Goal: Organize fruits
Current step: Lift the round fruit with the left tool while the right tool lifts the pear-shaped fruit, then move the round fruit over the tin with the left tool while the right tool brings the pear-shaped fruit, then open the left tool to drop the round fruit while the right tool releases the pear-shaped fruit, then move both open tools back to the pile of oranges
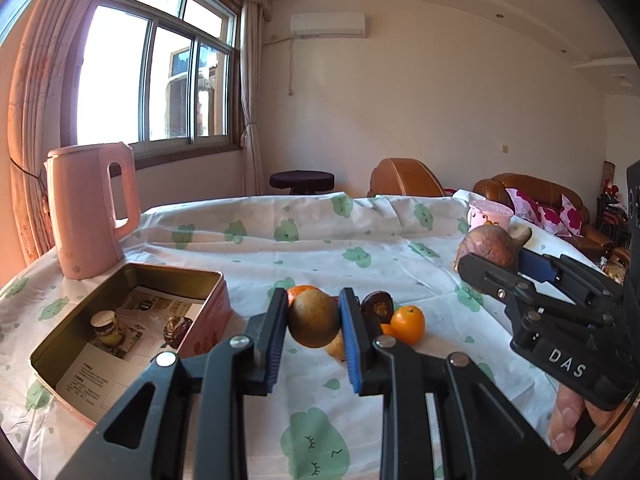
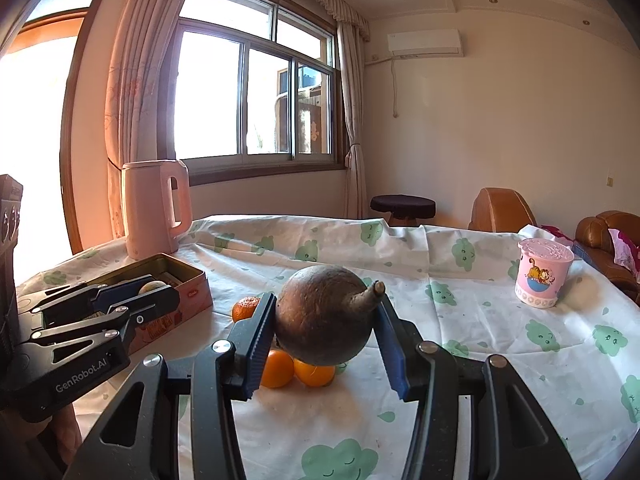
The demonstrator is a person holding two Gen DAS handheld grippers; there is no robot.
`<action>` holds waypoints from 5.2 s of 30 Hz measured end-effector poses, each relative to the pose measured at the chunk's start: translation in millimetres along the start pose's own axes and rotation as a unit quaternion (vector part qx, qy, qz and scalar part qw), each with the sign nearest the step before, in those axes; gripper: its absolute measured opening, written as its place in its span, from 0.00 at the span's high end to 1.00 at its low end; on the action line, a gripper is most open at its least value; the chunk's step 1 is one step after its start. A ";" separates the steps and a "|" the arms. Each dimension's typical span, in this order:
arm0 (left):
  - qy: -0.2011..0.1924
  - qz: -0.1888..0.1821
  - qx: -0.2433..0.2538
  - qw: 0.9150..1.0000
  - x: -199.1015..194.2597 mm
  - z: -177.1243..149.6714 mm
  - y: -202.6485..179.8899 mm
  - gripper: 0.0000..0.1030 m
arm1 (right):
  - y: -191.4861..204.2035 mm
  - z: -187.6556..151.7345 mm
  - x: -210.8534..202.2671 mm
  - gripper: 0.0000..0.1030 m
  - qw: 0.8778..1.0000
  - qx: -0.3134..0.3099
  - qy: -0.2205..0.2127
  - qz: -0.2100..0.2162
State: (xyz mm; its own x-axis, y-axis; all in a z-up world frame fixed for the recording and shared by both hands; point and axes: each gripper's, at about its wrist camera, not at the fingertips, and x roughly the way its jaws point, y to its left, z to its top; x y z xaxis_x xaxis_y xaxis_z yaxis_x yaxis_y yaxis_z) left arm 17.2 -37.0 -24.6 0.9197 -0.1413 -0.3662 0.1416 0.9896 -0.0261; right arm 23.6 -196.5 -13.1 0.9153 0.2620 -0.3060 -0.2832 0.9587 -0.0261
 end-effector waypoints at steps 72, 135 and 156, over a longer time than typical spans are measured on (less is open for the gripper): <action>0.050 0.136 -0.073 0.987 7.0 1.6 173.5 0.74 | 171.1 46.6 92.5 0.51 0.981 -0.110 0.061 0.150; 0.054 0.125 -0.075 0.988 6.1 4.4 161.1 0.21 | 146.4 19.1 93.4 0.34 0.979 -0.121 0.114 0.122; 0.157 0.000 0.035 0.987 79.5 3.0 16.8 0.24 | -11.0 -7.5 80.6 0.42 0.982 0.030 0.184 0.042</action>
State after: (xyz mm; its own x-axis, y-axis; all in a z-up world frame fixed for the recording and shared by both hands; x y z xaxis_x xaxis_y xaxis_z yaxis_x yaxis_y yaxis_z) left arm 93.9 -31.7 -51.4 0.7625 -0.1141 -0.6369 0.1759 0.9838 0.0344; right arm 98.4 -186.8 -44.6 0.7211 0.2930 -0.6278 -0.3250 0.9433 0.0670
